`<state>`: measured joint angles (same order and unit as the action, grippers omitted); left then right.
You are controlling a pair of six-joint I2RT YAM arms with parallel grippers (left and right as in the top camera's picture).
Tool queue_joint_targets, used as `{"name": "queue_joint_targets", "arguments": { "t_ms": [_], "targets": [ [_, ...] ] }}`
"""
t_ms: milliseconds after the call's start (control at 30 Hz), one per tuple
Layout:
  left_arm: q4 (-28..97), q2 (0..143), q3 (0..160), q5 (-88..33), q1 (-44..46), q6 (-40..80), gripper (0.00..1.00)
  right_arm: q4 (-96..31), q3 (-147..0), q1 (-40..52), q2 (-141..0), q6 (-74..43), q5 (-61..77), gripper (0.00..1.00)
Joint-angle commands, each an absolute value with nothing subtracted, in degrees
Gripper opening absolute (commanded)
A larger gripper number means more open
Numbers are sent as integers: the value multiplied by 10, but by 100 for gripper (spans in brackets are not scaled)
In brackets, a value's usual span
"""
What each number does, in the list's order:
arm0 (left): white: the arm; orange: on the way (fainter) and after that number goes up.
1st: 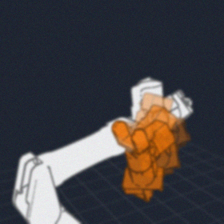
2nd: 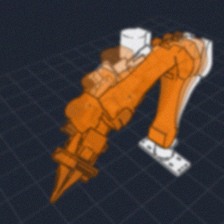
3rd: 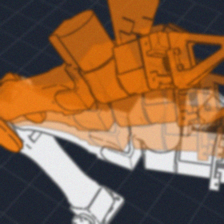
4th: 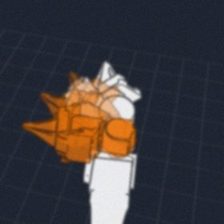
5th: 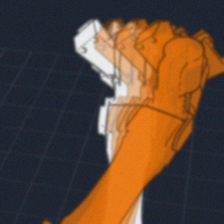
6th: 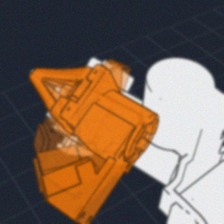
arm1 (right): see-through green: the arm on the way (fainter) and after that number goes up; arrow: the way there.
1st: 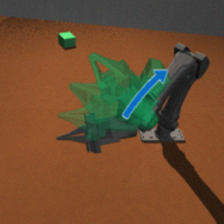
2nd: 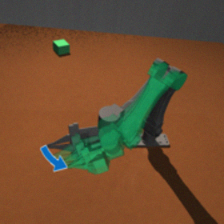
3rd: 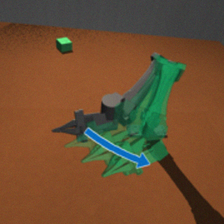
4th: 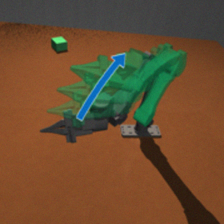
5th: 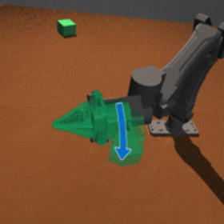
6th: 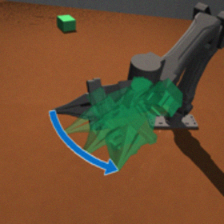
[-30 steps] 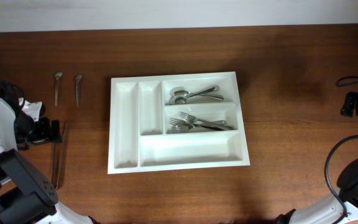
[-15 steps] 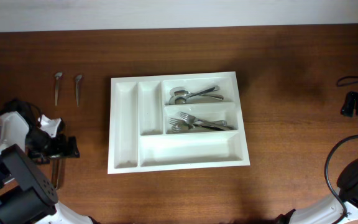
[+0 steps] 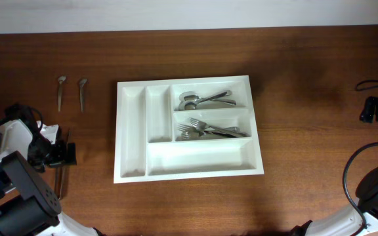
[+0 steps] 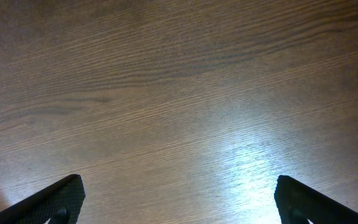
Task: Pack container
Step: 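Lower the left gripper onto the tongs and close on them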
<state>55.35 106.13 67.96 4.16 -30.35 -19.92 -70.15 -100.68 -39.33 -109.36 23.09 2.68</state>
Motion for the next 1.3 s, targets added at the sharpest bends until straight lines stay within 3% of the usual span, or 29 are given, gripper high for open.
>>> {"name": "queue_joint_targets", "arguments": {
  "t_ms": [0,500,1267],
  "targets": [
    [541,1065,675,47,-304,-206,99,-700,-1005,-394,-1092,229,30,99],
    [529,1067,675,-7,-304,-206,99,-700,-1005,-394,-1092,229,30,99],
    [497,1117,675,35,-304,-228,99,-700,-1005,-394,-1092,229,30,99]
  ]
}}
